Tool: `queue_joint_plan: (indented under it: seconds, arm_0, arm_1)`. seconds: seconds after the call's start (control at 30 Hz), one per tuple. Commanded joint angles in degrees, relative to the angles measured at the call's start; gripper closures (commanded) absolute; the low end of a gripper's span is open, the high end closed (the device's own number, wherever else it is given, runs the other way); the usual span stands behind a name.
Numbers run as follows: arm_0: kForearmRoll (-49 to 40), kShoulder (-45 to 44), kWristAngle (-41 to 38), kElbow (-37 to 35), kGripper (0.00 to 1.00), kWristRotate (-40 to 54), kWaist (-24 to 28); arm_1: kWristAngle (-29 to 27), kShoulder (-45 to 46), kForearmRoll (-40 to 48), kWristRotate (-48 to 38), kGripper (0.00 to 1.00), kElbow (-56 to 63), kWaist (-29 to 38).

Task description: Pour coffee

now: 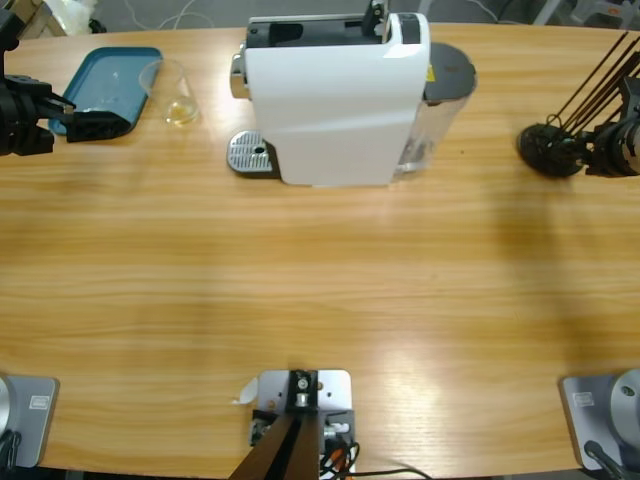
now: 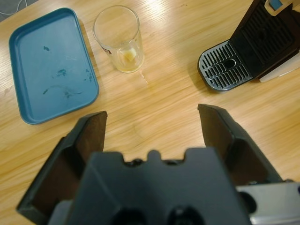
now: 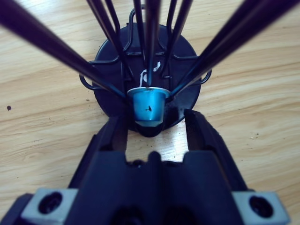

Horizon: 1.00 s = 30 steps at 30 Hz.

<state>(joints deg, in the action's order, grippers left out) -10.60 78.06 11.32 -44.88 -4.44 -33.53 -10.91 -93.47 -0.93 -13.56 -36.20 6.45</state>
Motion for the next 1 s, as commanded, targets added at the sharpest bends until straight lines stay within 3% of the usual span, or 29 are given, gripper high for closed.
queue_joint_plan:
  seconds: [0.03, 0.1, 0.17, 0.53, 0.77, 1.0]
  arm_0:
    - [0.76, 1.33, -0.69, 2.08, 0.165, 0.4, 0.65]
    - [0.76, 1.26, -0.69, 2.08, 0.165, 0.49, 0.65]
    - [0.76, 1.22, -0.69, 2.08, 0.165, 0.49, 0.65]
    - [0.85, 1.05, -0.69, 2.17, 0.165, 0.57, 0.65]
    - [1.37, 0.96, -0.76, 2.17, 0.165, 0.66, 0.62]
    - [1.52, 0.34, -0.71, 2.34, 0.165, 0.66, 0.64]
  arm_1:
    - [0.18, -1.35, 0.67, -0.06, 0.893, 1.05, 0.24]
    - [0.18, -1.56, 0.68, -0.06, 0.897, 1.05, 0.39]
    - [0.24, -1.95, 0.9, -0.06, 0.994, 1.03, 0.53]
    - [-1.24, 0.64, 0.3, -0.06, 1.0, 1.22, 2.53]
    - [-2.01, 11.57, -10.72, 0.9, 1.0, -1.64, 3.92]
    - [-2.79, 15.21, -22.83, 2.5, 1.0, -13.6, 3.92]
